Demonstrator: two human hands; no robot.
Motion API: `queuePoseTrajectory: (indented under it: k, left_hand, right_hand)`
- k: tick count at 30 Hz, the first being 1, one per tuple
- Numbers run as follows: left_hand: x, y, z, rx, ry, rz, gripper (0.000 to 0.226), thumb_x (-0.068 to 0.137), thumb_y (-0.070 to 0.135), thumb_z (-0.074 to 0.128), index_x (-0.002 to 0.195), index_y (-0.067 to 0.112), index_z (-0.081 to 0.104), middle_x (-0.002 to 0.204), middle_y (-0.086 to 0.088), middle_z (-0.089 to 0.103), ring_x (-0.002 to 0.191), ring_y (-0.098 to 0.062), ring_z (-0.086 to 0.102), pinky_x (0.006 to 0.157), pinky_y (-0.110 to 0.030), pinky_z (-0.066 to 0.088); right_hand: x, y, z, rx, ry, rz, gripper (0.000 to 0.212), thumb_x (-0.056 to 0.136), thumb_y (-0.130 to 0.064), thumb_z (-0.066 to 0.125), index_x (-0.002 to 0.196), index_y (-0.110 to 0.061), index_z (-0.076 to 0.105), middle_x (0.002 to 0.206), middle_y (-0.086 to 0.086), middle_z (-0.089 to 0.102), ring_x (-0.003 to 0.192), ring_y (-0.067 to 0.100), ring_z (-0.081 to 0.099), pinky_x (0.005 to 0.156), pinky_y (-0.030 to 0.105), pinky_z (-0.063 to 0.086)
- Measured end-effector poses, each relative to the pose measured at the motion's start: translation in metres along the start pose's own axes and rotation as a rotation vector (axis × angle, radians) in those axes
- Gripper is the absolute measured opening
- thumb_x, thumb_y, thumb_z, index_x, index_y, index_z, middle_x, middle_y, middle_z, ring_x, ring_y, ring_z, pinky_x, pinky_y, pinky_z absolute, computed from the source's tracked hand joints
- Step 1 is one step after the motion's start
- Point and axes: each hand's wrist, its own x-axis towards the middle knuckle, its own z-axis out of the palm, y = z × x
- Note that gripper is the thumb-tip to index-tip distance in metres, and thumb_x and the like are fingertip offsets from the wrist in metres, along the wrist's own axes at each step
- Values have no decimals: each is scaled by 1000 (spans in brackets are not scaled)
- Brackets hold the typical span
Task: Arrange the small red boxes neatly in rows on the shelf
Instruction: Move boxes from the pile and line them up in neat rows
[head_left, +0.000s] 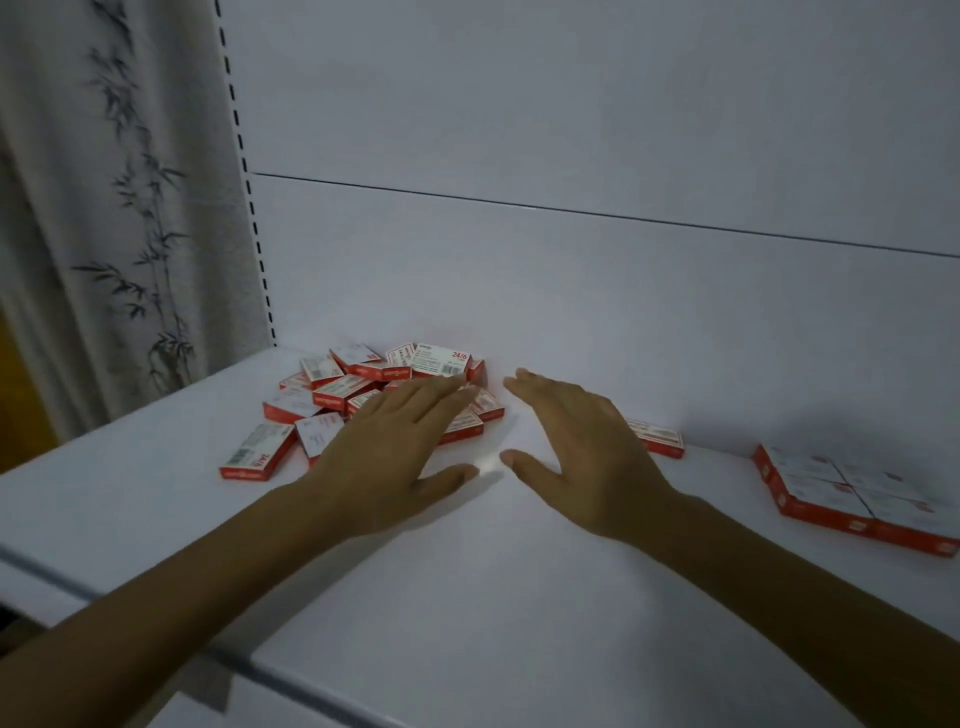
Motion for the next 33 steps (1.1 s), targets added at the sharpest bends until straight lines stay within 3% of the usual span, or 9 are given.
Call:
queuePoseTrajectory:
  k: [3,7,11,16,21,25,28,31,33]
  left_hand:
    - [-26,-25,-6,1,43,-112,78,81,70,24,146,27,23,152,3,28,139,-21,28,110,-44,26]
    - [-52,-40,0,-38,107,-240,76,81,65,35,140,18,37,144,-3,42,130,-24,40,104,-44,38]
    - [-54,-42,5,-100,161,-301,75,81,63,36,137,14,42,140,-5,46,129,-24,42,105,-43,38]
    - [-53,-41,6,-92,179,-281,74,81,61,34,138,14,42,140,-4,47,131,-23,40,105,-34,28]
    - [-54,-46,7,-149,192,-314,76,79,63,30,140,18,39,142,0,44,133,-20,36,107,-36,29]
    - [-54,-52,6,-209,233,-317,70,80,56,47,140,20,38,145,1,40,133,-18,35,109,-37,31]
    - [-51,-49,1,-272,241,-273,74,78,56,52,142,23,35,146,3,38,133,-11,32,108,-28,25]
    - [-36,-31,-9,-384,239,-178,70,78,52,61,139,26,38,140,6,46,119,3,34,99,-18,27]
    - [-21,-15,-12,-436,215,-103,65,80,46,64,137,26,41,133,7,53,113,3,42,94,-20,36]
  right_hand:
    - [20,-17,11,20,-92,10,63,90,-46,51,143,-24,26,148,-6,32,135,13,30,107,25,18]
    - [42,-42,30,65,-77,43,54,88,-46,54,136,-26,36,137,-6,47,121,14,45,99,30,33]
    - [62,-55,55,101,-63,124,44,84,-49,58,118,-24,48,121,-6,59,108,17,55,90,34,42]
    - [76,-59,83,113,-21,151,42,81,-53,61,108,-22,54,108,-6,65,97,15,61,85,34,47]
    - [80,-63,82,149,-15,175,34,80,-45,66,105,-23,61,106,-6,68,95,14,62,85,34,48]
    - [74,-61,63,235,-33,175,36,77,-40,71,109,-26,62,113,-6,66,97,13,62,81,26,52]
    - [57,-54,37,266,-27,119,38,76,-36,73,110,-26,61,119,-8,62,99,8,58,82,20,48]
    - [34,-42,11,294,80,-39,38,77,-44,68,104,-18,64,109,-4,67,94,4,59,78,25,52]
    - [15,-30,-5,290,105,-43,45,76,-50,65,103,-14,66,104,-2,69,89,6,63,72,22,55]
